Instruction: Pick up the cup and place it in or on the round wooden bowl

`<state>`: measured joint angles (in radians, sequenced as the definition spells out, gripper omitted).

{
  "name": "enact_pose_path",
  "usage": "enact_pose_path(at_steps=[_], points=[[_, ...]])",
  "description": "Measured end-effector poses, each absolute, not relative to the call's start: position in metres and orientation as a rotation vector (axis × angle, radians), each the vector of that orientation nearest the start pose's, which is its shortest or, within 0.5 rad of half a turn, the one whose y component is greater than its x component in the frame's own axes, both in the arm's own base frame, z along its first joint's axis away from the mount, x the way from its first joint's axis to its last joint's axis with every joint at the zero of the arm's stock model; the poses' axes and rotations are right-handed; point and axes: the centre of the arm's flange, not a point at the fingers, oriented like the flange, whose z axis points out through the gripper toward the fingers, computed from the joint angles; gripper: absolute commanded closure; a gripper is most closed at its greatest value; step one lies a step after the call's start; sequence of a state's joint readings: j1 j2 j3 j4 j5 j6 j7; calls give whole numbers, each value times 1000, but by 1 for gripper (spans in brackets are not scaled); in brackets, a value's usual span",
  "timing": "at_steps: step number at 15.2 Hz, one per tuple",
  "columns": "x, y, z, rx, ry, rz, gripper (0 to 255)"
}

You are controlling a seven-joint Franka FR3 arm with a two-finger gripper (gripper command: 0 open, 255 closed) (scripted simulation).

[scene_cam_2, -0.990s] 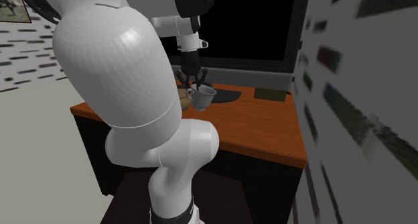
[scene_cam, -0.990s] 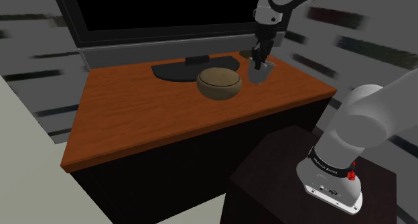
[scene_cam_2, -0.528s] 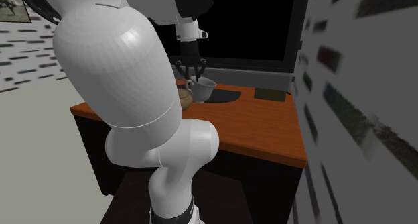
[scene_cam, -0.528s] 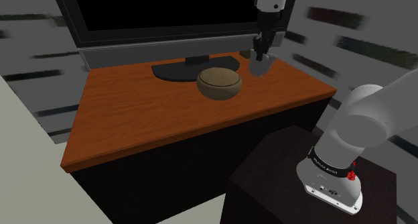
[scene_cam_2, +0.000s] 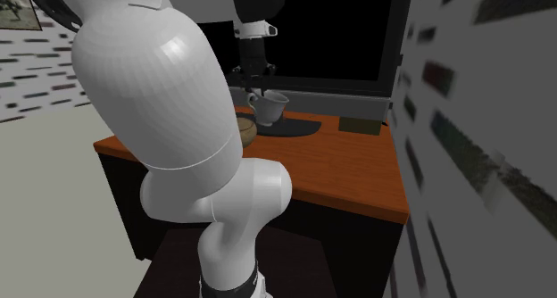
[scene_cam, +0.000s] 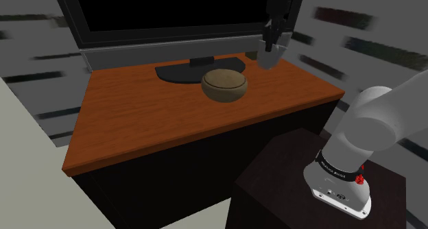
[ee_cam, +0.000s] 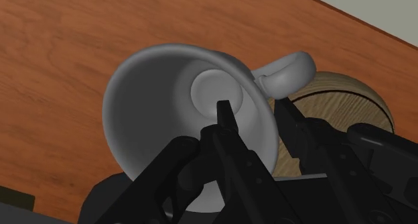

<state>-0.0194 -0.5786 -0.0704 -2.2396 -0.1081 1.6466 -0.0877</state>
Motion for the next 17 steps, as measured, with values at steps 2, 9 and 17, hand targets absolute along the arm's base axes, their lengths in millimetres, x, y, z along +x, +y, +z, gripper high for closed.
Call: enact_pose_path(at_steps=[2, 9, 17], points=[[371, -50, 593, -3209, -30, 34, 255], [407, -11, 616, -3209, -31, 34, 255], [472, 69, 639, -3210, -32, 34, 255]])
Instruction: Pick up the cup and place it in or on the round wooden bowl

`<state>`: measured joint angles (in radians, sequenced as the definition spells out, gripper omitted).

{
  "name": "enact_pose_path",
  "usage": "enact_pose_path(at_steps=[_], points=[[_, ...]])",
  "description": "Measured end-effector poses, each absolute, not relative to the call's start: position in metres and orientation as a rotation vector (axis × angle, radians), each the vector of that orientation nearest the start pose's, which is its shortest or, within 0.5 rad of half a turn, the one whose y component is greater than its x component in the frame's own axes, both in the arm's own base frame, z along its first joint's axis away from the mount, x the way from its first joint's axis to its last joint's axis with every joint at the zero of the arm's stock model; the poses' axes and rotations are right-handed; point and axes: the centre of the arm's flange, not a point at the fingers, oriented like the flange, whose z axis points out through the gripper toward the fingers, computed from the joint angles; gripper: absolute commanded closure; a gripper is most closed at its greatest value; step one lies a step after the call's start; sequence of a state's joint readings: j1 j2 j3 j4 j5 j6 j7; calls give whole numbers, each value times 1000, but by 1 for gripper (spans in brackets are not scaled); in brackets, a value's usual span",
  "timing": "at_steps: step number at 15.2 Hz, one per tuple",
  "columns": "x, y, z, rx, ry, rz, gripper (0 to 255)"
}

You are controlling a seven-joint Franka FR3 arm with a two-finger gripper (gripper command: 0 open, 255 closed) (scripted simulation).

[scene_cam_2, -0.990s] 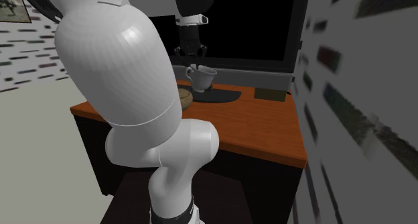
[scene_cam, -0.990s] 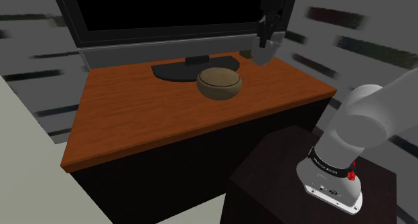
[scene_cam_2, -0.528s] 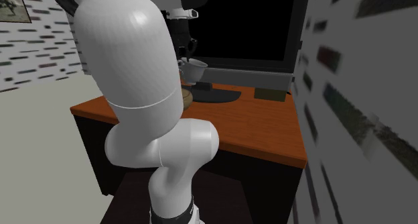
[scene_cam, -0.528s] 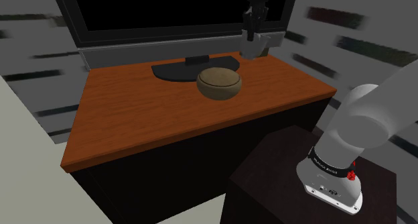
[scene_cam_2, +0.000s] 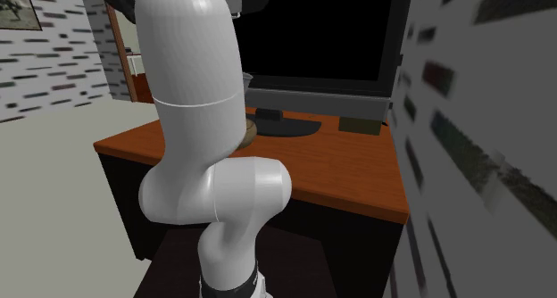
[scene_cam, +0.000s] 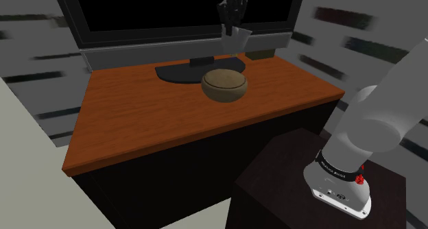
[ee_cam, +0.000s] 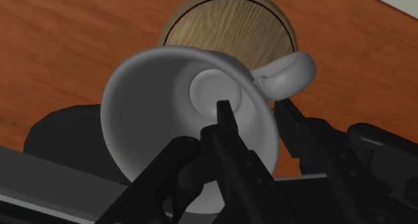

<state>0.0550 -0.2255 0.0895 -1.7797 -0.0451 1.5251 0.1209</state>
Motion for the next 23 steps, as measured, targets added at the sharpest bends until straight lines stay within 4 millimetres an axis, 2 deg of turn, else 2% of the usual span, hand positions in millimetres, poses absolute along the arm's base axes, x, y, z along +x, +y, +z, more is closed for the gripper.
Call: enact_pose_path(at_steps=[2, 4, 18, 23], points=[[489, 88, 642, -3209, -32, 35, 255], [490, 93, 633, -3209, -31, 35, 255], [493, 95, 560, -3209, -30, 36, 255], [492, 97, 543, -3207, -33, 13, 255]])
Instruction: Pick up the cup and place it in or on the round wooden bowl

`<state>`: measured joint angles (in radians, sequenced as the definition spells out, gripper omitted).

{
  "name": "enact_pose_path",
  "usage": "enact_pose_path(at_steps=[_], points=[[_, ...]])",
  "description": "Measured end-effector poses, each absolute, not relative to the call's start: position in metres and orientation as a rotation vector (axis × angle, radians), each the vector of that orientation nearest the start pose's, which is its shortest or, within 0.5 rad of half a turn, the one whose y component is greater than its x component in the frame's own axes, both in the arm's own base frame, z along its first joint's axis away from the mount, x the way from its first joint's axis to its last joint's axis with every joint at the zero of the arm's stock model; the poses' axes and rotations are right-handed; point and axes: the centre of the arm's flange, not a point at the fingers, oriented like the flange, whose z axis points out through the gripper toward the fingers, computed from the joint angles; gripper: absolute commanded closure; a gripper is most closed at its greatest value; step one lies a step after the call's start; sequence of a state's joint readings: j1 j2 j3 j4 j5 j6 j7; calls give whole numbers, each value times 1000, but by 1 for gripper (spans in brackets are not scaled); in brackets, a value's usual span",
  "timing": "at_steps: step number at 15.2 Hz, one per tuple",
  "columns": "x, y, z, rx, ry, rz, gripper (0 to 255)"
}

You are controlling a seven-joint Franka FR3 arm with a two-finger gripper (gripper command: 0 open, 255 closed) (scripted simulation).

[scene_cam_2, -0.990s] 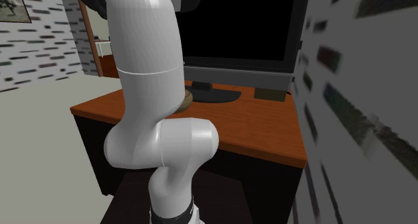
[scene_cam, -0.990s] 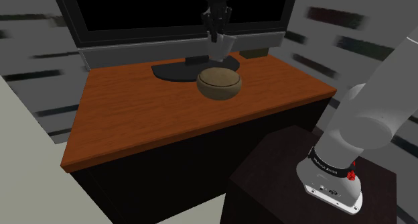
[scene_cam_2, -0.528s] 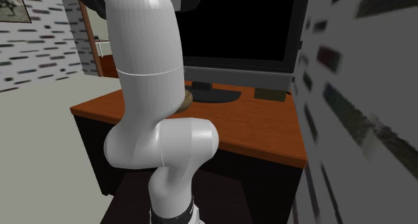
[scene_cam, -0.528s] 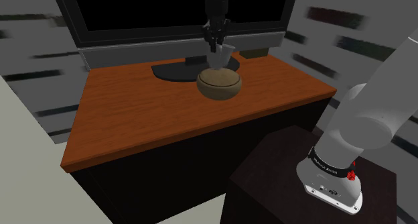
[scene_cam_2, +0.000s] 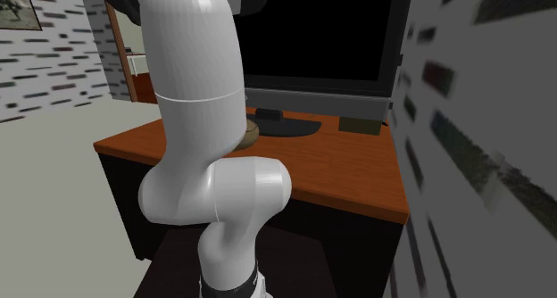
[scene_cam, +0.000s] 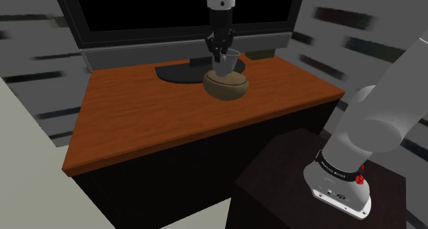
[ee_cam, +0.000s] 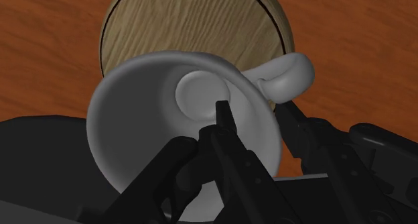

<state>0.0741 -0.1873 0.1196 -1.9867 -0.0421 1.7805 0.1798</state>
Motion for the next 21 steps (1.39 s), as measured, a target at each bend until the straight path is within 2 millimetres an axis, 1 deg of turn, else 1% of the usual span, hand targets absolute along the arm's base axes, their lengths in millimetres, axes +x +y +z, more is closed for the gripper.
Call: enact_pose_path(at_steps=[6, 7, 9, 13, 15, 17, 19, 21], points=[[492, 97, 542, -3207, -34, 10, 255], [492, 96, 542, -3207, -34, 10, 0], [492, 95, 538, -3208, -32, 27, 0], [492, 94, 536, -3209, -31, 33, 0], [494, 96, 551, -3209, -31, 33, 0], [493, 96, 573, -3209, -30, 32, 0], [493, 99, 582, -3209, -30, 32, 0], [493, 98, 585, -3209, -30, 33, 0]])
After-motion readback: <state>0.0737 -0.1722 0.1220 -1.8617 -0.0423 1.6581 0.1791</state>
